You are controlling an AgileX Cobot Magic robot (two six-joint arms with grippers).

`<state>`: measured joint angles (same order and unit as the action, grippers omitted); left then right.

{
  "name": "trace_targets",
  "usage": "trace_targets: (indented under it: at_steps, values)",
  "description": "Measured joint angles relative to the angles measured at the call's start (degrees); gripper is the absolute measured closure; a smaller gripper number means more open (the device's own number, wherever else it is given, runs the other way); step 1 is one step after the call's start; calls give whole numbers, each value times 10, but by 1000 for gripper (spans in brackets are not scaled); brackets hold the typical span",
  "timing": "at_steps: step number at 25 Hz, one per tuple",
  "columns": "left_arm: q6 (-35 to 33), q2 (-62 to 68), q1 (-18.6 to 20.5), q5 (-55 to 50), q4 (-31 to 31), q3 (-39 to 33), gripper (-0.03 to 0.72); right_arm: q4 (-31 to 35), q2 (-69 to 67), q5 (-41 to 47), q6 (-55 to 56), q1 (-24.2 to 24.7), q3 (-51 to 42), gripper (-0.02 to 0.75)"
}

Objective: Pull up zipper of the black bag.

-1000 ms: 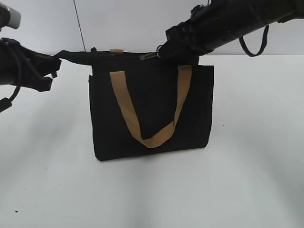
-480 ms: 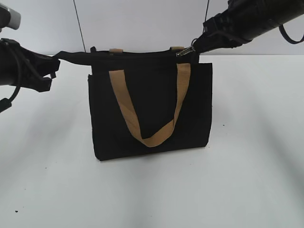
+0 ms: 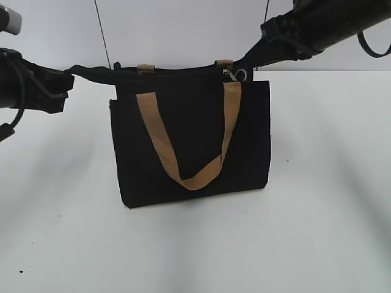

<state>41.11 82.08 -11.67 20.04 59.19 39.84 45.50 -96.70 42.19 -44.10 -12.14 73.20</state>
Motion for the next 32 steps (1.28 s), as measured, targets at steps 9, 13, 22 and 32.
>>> trace_targets:
  at_steps: [9, 13, 22, 32]
  values:
    - [89, -1, -17, 2, -47, 0, 167, 35, 10, 47, -2, 2, 0, 121]
    - [121, -30, -40, -44, -37, 0, 130, 26, 27, 92, 29, 2, 0, 87]
    - [126, -146, -114, -236, -114, 0, 142, -91, 77, 125, 162, 3, 0, 92]
    - [105, -219, -201, -456, -194, 0, 172, -135, 168, 211, 187, 3, -10, 114]
